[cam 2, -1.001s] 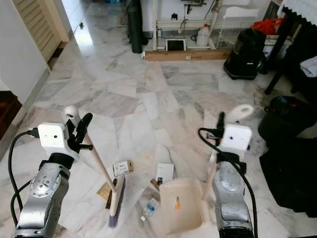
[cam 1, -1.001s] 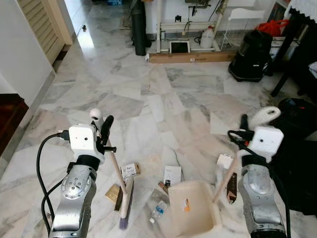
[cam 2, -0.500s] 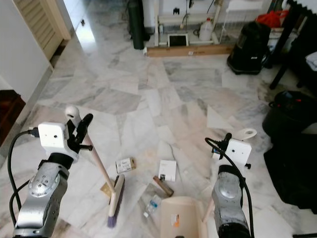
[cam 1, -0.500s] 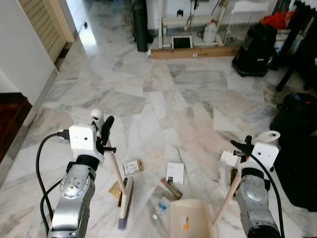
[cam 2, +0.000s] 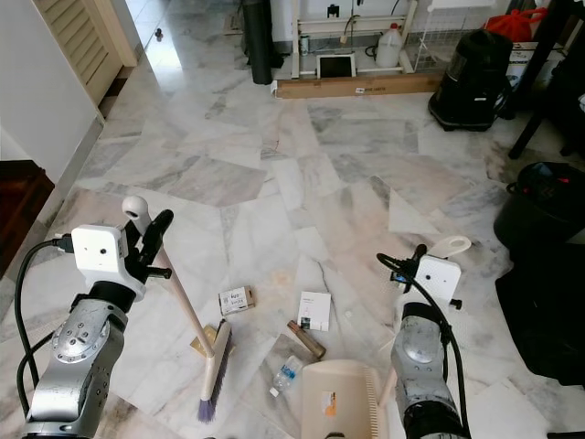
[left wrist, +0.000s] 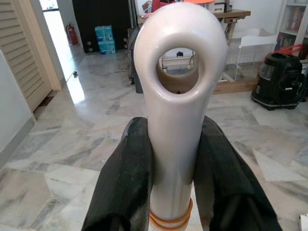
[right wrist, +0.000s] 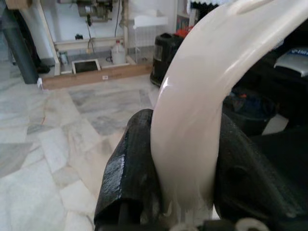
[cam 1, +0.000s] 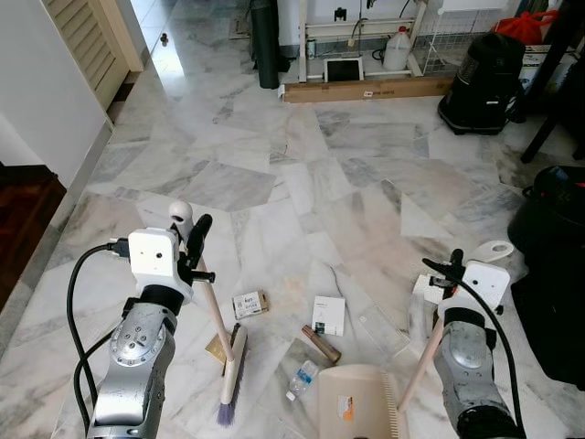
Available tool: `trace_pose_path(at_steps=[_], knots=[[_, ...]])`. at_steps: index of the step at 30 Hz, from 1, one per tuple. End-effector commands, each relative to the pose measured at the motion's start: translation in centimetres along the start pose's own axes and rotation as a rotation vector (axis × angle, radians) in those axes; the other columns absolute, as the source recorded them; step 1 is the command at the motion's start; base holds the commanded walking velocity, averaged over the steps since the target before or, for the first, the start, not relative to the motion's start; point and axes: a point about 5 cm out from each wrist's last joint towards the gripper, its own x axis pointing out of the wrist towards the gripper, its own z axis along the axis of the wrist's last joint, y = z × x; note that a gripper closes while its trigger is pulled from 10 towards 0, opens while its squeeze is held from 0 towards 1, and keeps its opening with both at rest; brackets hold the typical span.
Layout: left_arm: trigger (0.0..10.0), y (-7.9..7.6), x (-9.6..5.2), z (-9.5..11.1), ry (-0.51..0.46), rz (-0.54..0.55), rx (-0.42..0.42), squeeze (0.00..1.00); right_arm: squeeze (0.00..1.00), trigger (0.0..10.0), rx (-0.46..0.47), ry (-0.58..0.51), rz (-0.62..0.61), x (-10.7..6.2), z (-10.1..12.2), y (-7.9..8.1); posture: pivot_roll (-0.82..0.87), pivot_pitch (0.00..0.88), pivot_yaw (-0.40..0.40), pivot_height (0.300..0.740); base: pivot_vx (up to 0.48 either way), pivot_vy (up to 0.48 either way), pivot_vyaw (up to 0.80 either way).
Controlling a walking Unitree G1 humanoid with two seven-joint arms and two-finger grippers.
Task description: Sweep floor
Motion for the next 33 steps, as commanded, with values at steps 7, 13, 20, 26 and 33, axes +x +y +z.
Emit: trace_pose_path(at_steps=[7,13,20,26,33], knots=[[10.0,0.1,0.2,1.4,-0.060,-0.003,0.013,0.00,0.00,10.0,0.024,-0.045,-0.004,0.6,0.7,0.1,0.00,0.168,0.078,0.740,0.000,0.000,0.00],[10.0,0.1,0.3,1.4,-0.063,-0.008,0.012,0.00,0.00,10.0,0.023,-0.017,0.014,-0.1,-0.2,0.5,0.00,0.169,0.079,0.740,0.000,0.000,0.00],[10.0,0.0,0.3,1.4,-0.064,-0.016,0.010,0.00,0.00,10.0,0.012,0.020,0.030,-1.3,-1.5,0.6,0.01,0.169,0.082,0.740,0.000,0.000,0.00],[10.0,-0.1,0.3,1.5,-0.065,-0.023,0.008,0.00,0.00,10.0,0.002,0.038,0.035,-1.8,-2.2,0.3,0.00,0.165,0.081,0.740,0.000,0.000,0.00],[10.0,-0.2,0.4,1.4,-0.064,-0.032,0.005,0.00,0.00,10.0,-0.001,0.049,0.036,-2.2,-2.5,0.0,0.00,0.162,0.081,0.740,0.000,0.000,0.00]])
